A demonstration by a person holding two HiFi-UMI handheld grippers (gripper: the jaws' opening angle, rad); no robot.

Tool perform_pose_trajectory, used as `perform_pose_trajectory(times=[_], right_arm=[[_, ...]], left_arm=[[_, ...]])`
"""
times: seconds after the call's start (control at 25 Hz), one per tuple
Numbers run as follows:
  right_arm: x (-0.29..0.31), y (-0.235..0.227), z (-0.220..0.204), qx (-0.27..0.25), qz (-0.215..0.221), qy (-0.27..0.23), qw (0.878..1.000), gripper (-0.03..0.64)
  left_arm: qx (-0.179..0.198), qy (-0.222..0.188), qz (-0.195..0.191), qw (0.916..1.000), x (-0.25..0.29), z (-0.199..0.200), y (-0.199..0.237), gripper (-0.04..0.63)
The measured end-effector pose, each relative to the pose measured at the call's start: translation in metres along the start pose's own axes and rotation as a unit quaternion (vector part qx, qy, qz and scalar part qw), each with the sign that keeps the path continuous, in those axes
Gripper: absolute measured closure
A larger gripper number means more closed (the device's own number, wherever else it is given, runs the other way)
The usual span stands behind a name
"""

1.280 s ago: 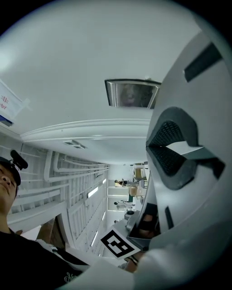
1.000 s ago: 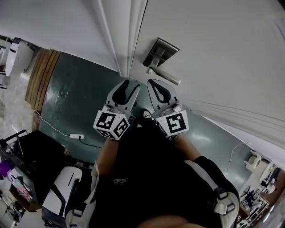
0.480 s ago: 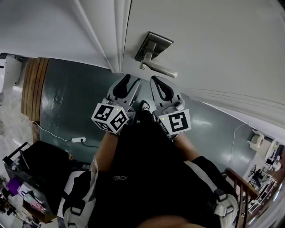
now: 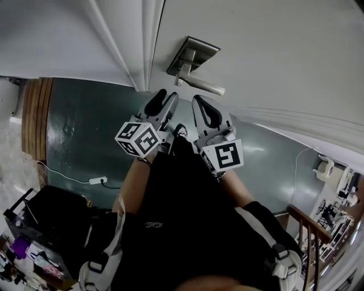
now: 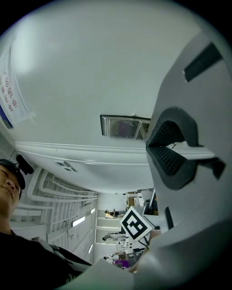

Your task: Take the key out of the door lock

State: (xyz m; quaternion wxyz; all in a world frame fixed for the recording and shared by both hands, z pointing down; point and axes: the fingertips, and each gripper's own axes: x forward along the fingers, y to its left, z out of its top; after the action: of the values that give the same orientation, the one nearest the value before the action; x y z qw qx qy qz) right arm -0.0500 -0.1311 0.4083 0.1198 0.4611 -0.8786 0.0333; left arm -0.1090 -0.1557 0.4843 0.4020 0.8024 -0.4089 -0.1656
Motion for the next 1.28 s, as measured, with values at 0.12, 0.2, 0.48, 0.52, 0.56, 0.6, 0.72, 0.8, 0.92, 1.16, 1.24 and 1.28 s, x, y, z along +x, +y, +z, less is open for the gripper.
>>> perform_pose_trajectory(times=[0.12, 0.2, 0.48, 0.52, 0.56, 0.6, 0.72, 0.8, 0.92, 1.16, 1.24, 1.28], right_arm=[[-0.003, -0.001, -0.003, 0.000, -0.006, 0.004, 1.000, 0.609], [-0.005, -0.002, -0.003, -0.002, -0.010, 0.006, 1.000, 0.609], [-0.007, -0.009, -0.002, -0.007, -0.015, 0.008, 1.000, 0.609], [-0.006, -0.010, -0.003, -0.007, -0.016, 0.008, 1.000, 0.609], [-0.006, -0.011, -0.004, -0.007, -0.016, 0.008, 1.000, 0.608], [-0.006, -0.013, -0.005, -0.006, -0.016, 0.008, 1.000, 0.609], [-0.005, -0.015, -0.005, -0.005, -0.015, 0.008, 1.000, 0.609], [-0.005, -0.017, -0.005, -0.003, -0.015, 0.008, 1.000, 0.608], [-0.004, -0.022, -0.005, -0.001, -0.015, 0.007, 1.000, 0.609], [-0.003, -0.028, -0.004, 0.003, -0.018, 0.008, 1.000, 0.609], [-0.002, -0.029, -0.006, 0.004, -0.018, 0.009, 1.000, 0.609], [-0.001, -0.030, -0.007, 0.004, -0.018, 0.010, 1.000, 0.609]], left_arm=[[-0.022, 0.003, -0.008, 0.9997, 0.006, -0.006, 0.003, 0.399], [-0.036, 0.004, -0.011, 0.9993, 0.011, -0.010, 0.008, 0.399], [-0.094, -0.007, -0.016, 0.9954, 0.028, -0.015, 0.015, 0.399], [-0.100, -0.008, -0.016, 0.9948, 0.030, -0.015, 0.015, 0.399], [-0.104, -0.009, -0.016, 0.9944, 0.032, -0.016, 0.016, 0.399], [-0.107, -0.011, -0.014, 0.9940, 0.034, -0.017, 0.017, 0.399], [-0.112, -0.011, -0.011, 0.9936, 0.037, -0.018, 0.019, 0.399], [-0.117, -0.007, -0.009, 0.9930, 0.041, -0.020, 0.020, 0.399], [-0.135, -0.007, -0.008, 0.9908, 0.049, -0.024, 0.025, 0.399], [-0.158, -0.017, -0.023, 0.9869, 0.059, -0.021, 0.019, 0.418], [-0.165, -0.031, -0.027, 0.9854, 0.062, -0.016, 0.019, 0.433], [-0.172, -0.039, -0.027, 0.9840, 0.063, -0.014, 0.021, 0.440]])
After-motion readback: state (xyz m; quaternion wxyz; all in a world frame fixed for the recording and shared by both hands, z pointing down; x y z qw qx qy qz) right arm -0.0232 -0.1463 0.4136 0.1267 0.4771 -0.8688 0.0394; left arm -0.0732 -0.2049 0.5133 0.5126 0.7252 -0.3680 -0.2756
